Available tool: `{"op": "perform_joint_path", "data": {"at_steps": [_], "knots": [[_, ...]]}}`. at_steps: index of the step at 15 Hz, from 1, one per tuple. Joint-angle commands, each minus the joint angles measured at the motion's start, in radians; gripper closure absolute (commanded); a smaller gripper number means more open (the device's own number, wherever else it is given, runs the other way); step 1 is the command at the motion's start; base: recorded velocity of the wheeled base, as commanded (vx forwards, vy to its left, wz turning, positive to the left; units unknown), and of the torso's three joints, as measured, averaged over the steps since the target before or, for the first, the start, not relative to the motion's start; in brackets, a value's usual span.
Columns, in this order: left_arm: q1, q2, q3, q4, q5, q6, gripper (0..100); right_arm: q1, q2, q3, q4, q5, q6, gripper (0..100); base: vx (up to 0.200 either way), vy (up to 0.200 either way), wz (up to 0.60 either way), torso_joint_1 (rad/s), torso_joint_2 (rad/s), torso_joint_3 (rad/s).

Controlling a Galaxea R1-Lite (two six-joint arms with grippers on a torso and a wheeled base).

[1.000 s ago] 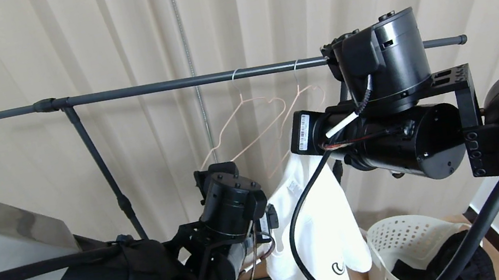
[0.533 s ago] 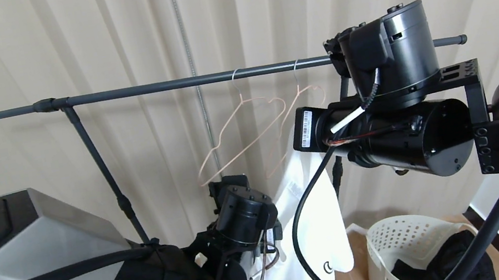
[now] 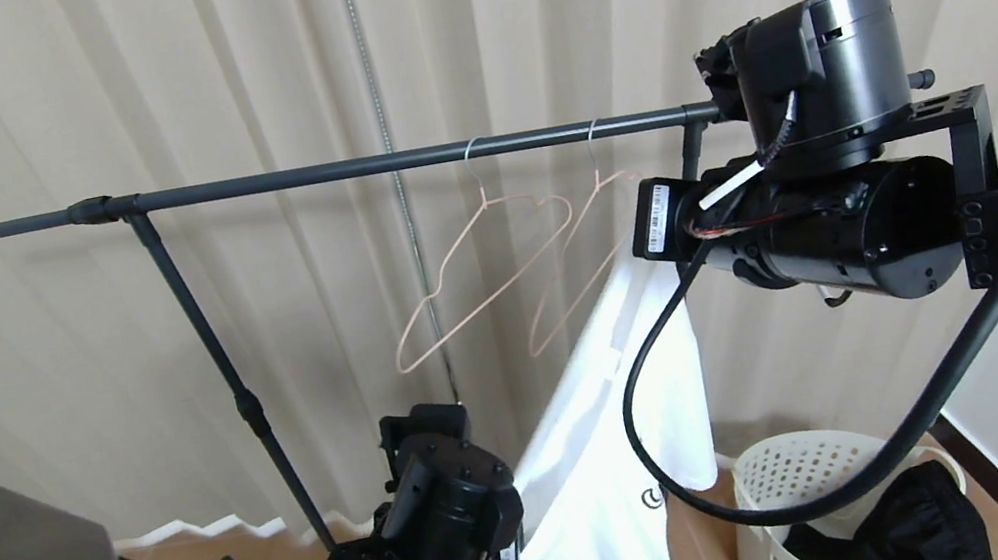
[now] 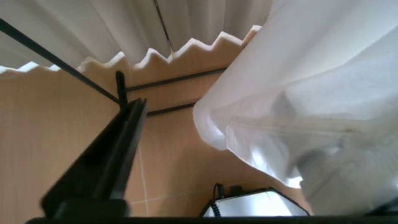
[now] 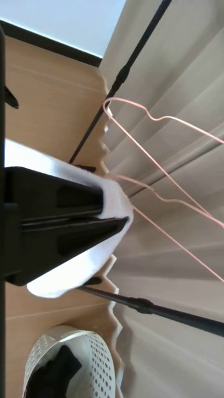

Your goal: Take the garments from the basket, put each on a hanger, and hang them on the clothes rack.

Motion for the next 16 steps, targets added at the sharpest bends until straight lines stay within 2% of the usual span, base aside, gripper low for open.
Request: {"op": "perform_joint_path", "data": {"at_steps": [1,4,9,11,16], "knots": [[-0.010,-0.095,0.029,0.001,0.000,0.000,100,-0.010,0.001,0.005,0.000,-0.002,-0.009,100,0.000,0.000,0.00,0.000,0.00,0.000],[0.004,-0.119,0.021,0.000,0.000,0.005,100,-0.016,0.008,0.008,0.000,-0.004,-0.029,100,0.000,0.000,0.00,0.000,0.00,0.000],[0.091,-0.219,-0.094,0.006,-0.003,0.149,100,-0.014,-0.008,0.048,-0.001,-0.034,-0.086,100,0.000,0.000,0.00,0.000,0.00,0.000],[0.102,-0.248,-0.126,0.006,0.001,0.174,100,-0.013,-0.022,0.066,-0.001,-0.039,-0.104,100,0.000,0.000,0.00,0.000,0.00,0.000],[0.139,-0.345,-0.079,0.004,0.004,0.180,100,0.059,-0.103,0.118,-0.001,-0.102,-0.129,100,0.000,0.000,0.00,0.000,0.00,0.000]]}}
